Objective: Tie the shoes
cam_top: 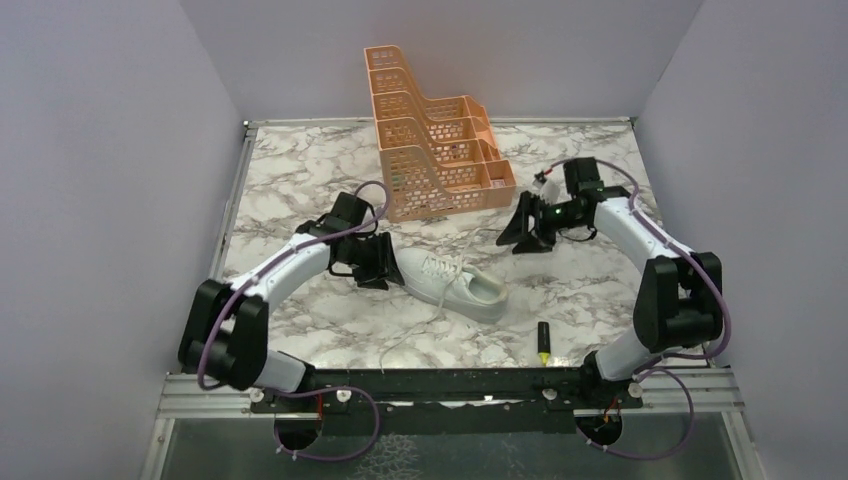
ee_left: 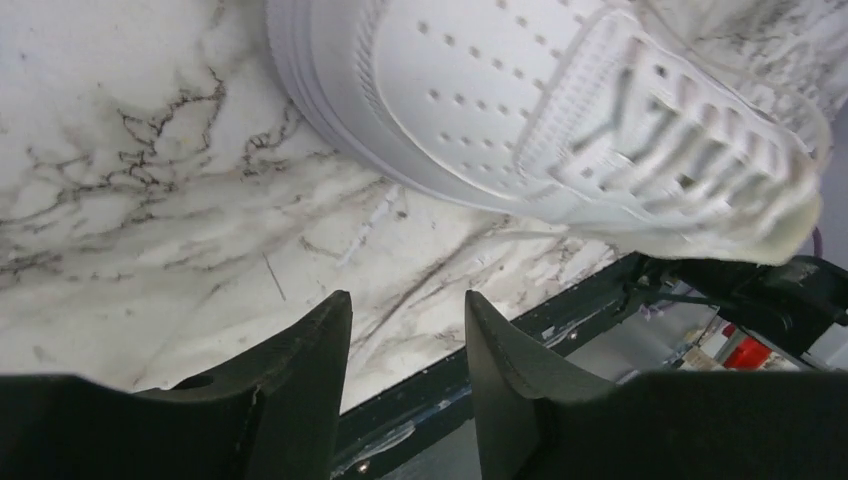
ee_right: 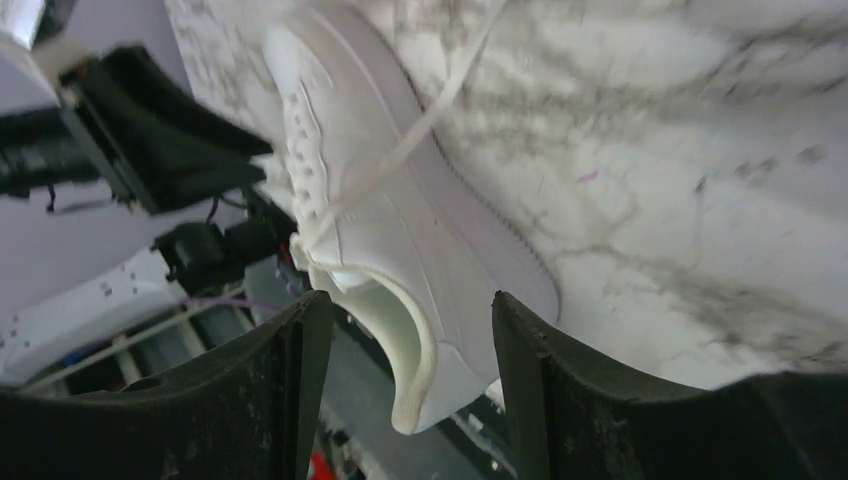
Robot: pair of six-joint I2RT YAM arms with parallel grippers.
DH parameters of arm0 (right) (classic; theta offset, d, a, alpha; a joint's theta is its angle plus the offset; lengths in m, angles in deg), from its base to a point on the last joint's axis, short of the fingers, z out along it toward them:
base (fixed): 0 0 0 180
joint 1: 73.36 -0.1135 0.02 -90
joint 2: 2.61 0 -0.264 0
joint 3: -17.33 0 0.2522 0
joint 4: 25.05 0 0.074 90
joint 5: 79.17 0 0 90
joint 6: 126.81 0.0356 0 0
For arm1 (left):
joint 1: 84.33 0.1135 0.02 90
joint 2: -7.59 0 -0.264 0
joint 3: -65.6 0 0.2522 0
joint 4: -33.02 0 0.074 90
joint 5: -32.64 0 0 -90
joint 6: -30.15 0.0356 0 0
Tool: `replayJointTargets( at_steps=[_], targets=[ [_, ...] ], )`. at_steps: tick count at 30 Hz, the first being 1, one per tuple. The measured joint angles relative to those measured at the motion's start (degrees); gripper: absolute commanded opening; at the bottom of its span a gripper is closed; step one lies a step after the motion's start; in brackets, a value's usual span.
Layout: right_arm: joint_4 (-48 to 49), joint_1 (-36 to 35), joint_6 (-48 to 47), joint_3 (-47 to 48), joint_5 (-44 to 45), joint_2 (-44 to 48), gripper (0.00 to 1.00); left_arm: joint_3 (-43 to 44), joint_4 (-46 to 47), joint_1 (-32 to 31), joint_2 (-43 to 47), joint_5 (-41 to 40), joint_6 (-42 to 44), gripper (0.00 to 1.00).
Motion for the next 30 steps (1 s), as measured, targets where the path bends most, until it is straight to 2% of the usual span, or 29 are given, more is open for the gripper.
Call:
replayJointTargets(
  at_steps=[5, 12, 16, 18, 25, 28, 30],
  targets=[
    [-0.2, -2.1, 0.0, -9.3, -4.7, -0.1, 0.61, -0.5, 3.9, 1.3, -10.7, 2.1, 0.9, 0.38],
    [1.0, -2.8, 0.0, -16.9, -11.8, -0.1, 0.58, 0.9, 9.1, 1.3, -17.1, 3.2, 0.0, 0.39],
    [3.3, -4.2, 2.3, -20.9, -13.3, 2.3, 0.59, 6.0, 5.2, 1.6, -22.0, 4.7, 0.5, 0.40],
    [5.6, -6.4, 5.3, -23.9, -13.9, 4.9, 0.59, 8.0, 4.4, 1.3, -23.3, 4.0, 0.6, 0.44],
    [22.8, -22.8, 24.8, -32.3, -13.3, 10.9, 0.62, 8.0, 9.0, 0.4, -22.8, 0.0, 0.2, 0.62],
    [24.5, -26.3, 27.5, -31.2, -11.1, 11.3, 0.63, 4.3, 15.1, -0.2, -20.2, -1.2, -0.5, 0.65],
    [22.3, -26.5, 27.1, -28.3, -8.0, 11.1, 0.63, 0.9, 17.9, -0.1, -16.7, -1.7, -0.7, 0.68]
  ],
)
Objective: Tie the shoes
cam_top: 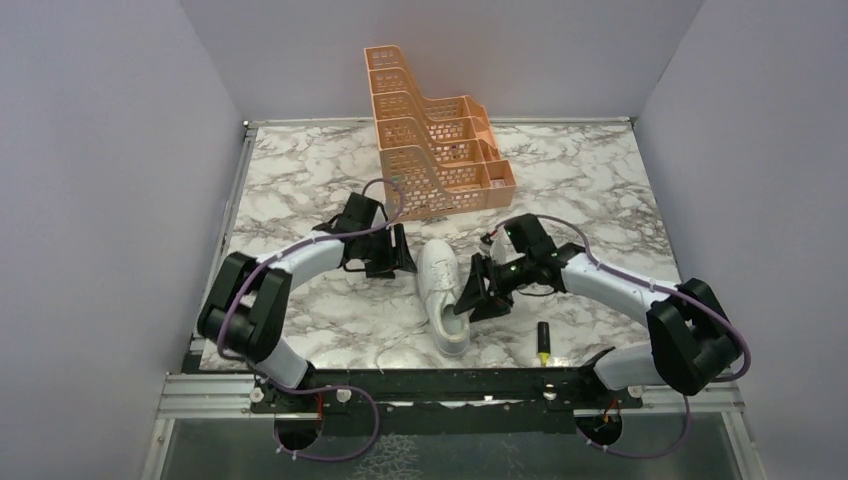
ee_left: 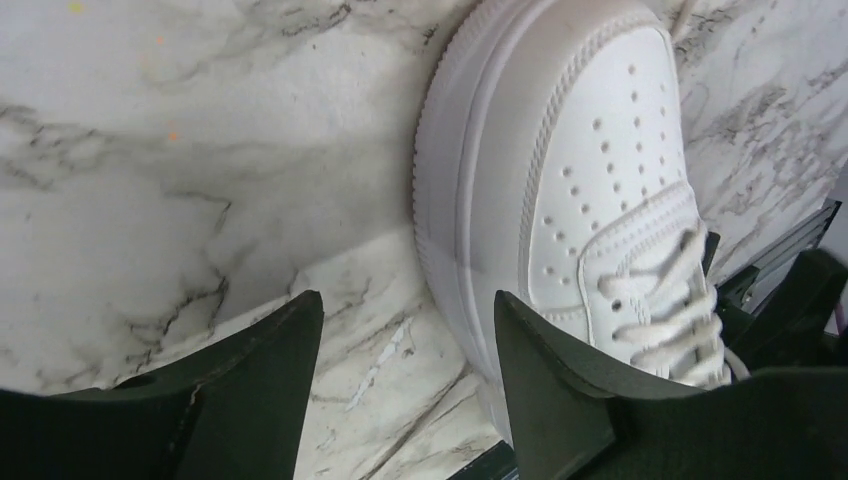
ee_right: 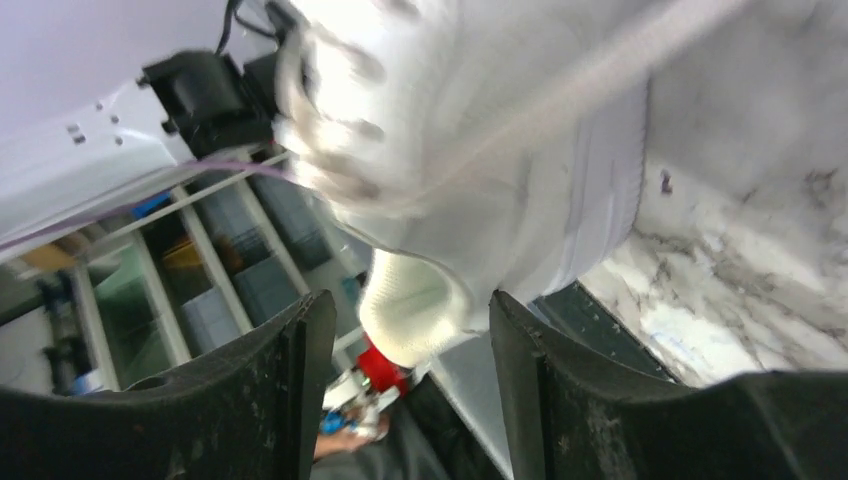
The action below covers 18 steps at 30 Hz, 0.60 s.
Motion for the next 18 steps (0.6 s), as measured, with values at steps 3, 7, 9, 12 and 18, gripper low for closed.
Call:
replayJointTargets(
  at_steps=[3, 7, 9, 12, 18],
  targets=[
    [-7.1, 0.0, -4.3, 8.1, 7.5, -0.3, 0.62, -4.8, 0.8, 0.6, 7.8, -0.2, 0.5, 0.85],
    [-19.1, 0.0, -14.9, 22.9, 23.8, -0.3, 0.62, -6.4, -2.3, 1.1, 16.9, -0.4, 2.0, 0.98],
    [-25.6, 0.0, -20.5, 30.1, 31.5, -1.1, 0.62, -6.4, -4.8, 0.7, 20.5, -0.5, 3.0, 0.90],
    [-33.2, 0.1, -27.2, 39.6, 38.8, -3.8, 0.55, -6.4, -8.4, -1.6, 22.7, -1.3, 3.7, 0.72],
    [-35.8, 0.1, -37.5, 45.8, 41.1, -3.5, 0.52, -7.0, -11.2, -9.5, 22.6, -4.1, 6.1, 0.55]
  ],
)
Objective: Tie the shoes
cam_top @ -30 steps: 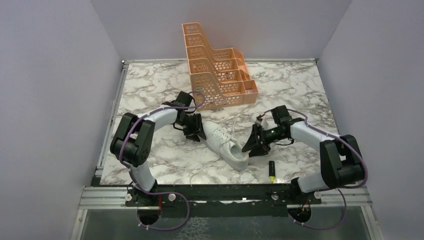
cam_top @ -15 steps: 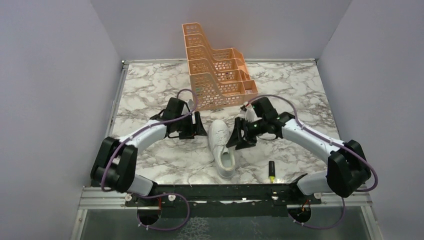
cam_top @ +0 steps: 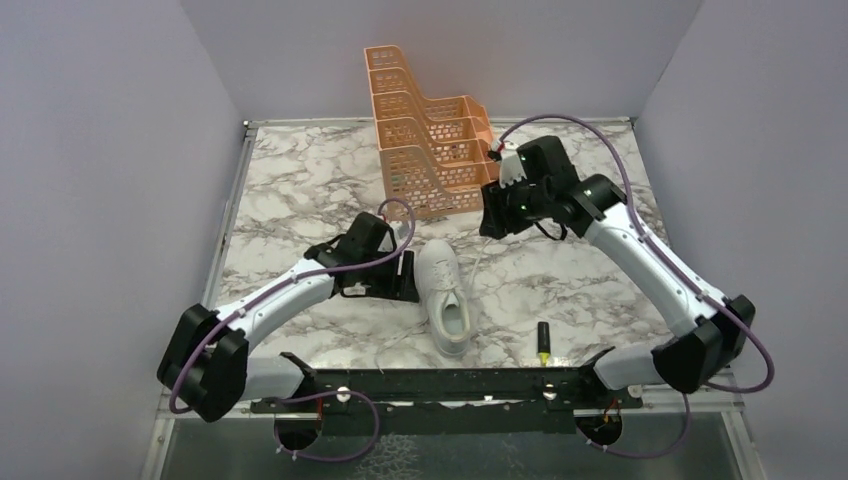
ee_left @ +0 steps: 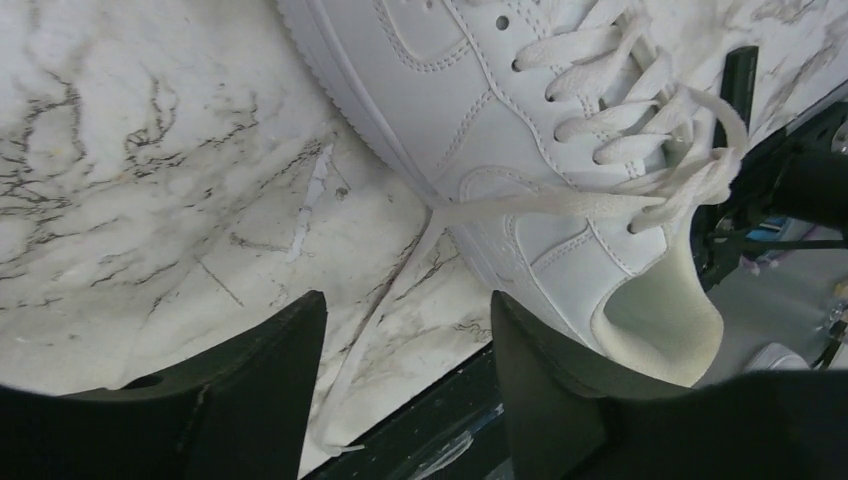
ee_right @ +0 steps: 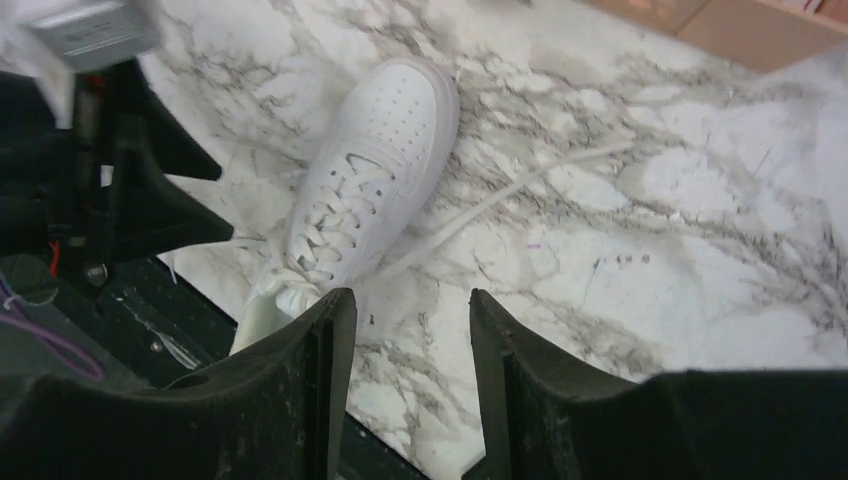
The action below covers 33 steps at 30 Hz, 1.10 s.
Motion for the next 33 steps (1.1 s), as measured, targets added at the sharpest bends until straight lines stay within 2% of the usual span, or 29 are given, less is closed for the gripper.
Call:
replayJointTargets(
  at_steps=[3, 5, 6, 8, 13, 23, 33],
  targets=[
    [8.3, 0.0, -3.7, -7.8, -3.0, 8.6, 0.57, -0.8, 1.7, -1.5, -2.7, 0.3, 0.4, 0.48],
    [12.9, 0.0, -5.5, -12.5, -4.3, 15.2, 0.56, -2.8, 4.7, -1.6, -4.5, 1.7, 0.3, 0.33],
    [15.0, 0.0, -6.1, -13.8, -4.8, 17.9, 0.56, -3.7, 5.8, -1.5, -5.2, 2.4, 0.1, 0.31],
    [19.3, 0.0, -7.6, -14.4, -5.3, 21.7, 0.55, -5.2, 8.0, -1.5, -6.9, 3.8, 0.0, 0.32],
    [23.8, 0.0, -12.3, -14.4, -4.9, 22.3, 0.55, -7.3, 10.9, -2.6, -9.5, 5.6, -0.5, 0.49],
    [24.3, 0.0, -15.1, -14.4, -4.2, 20.3, 0.56, -7.1, 15.0, -6.5, -12.0, 5.9, 1.8, 0.42],
    [24.2, 0.0, -15.1, -14.3, -4.9, 18.1, 0.56, -3.1, 14.4, -10.3, -15.6, 4.2, 4.4, 0.43]
  ],
)
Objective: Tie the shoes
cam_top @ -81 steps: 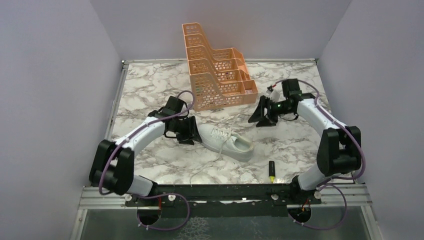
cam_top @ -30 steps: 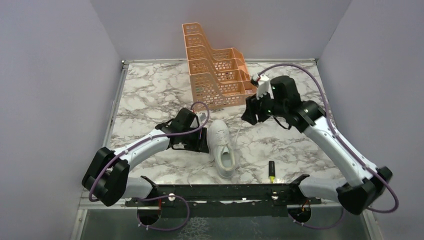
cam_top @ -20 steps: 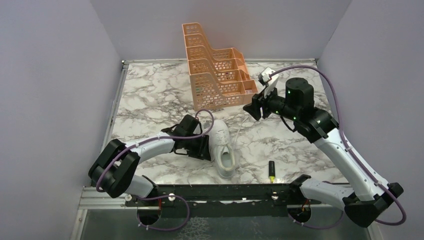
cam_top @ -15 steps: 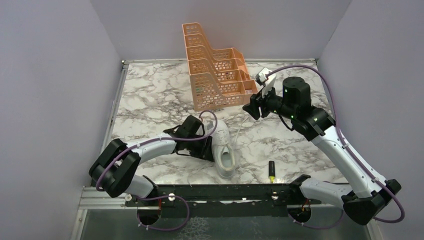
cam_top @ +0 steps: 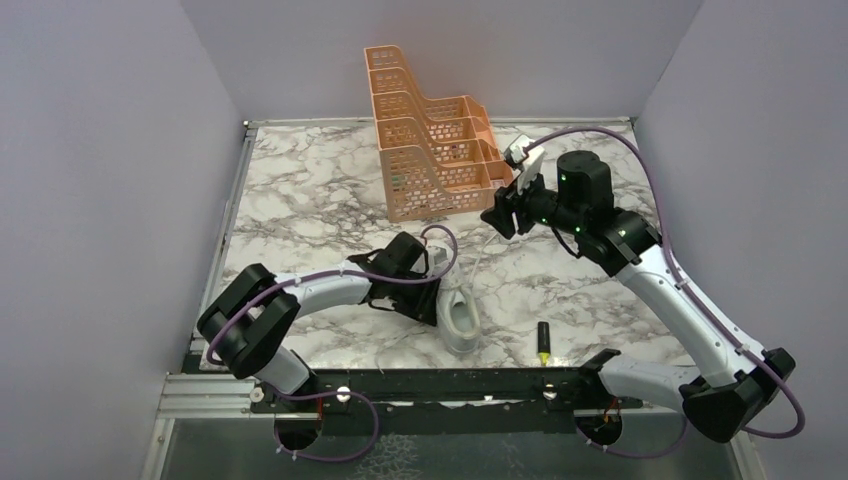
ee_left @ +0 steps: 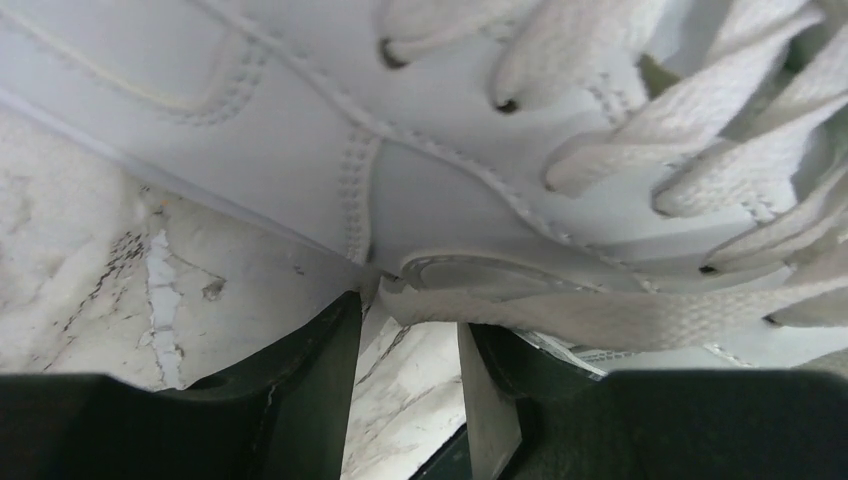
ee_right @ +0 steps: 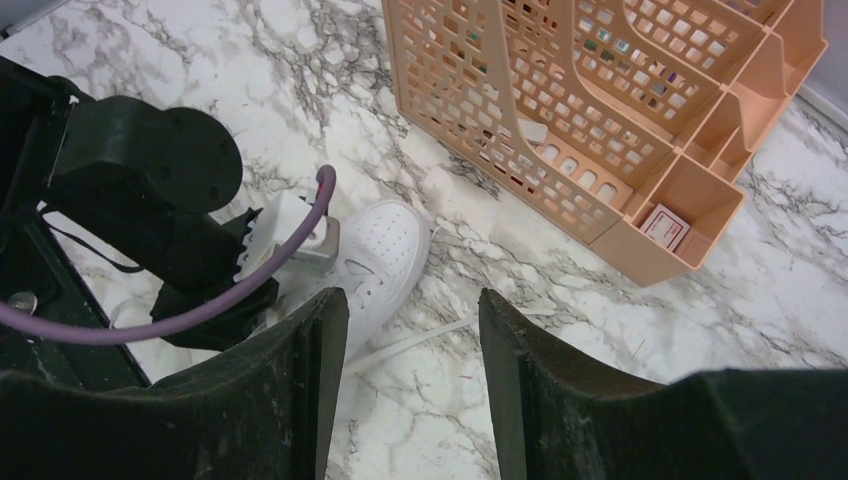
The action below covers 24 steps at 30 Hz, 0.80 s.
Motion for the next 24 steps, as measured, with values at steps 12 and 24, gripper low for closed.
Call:
replayJointTargets(
  at_steps=[12, 24],
  targets=[
    [2.4, 0.2, 4.5, -4.8, 0.5, 2.5, 0.56, 1.0, -0.8, -7.6, 0.6, -16.7, -2.5, 0.17],
    [-7.1, 15.8, 16.7, -12.2, -8.9, -9.6, 0.45, 0.9, -0.4, -7.8, 1.2, -24.1, -3.8, 0.00]
  ],
)
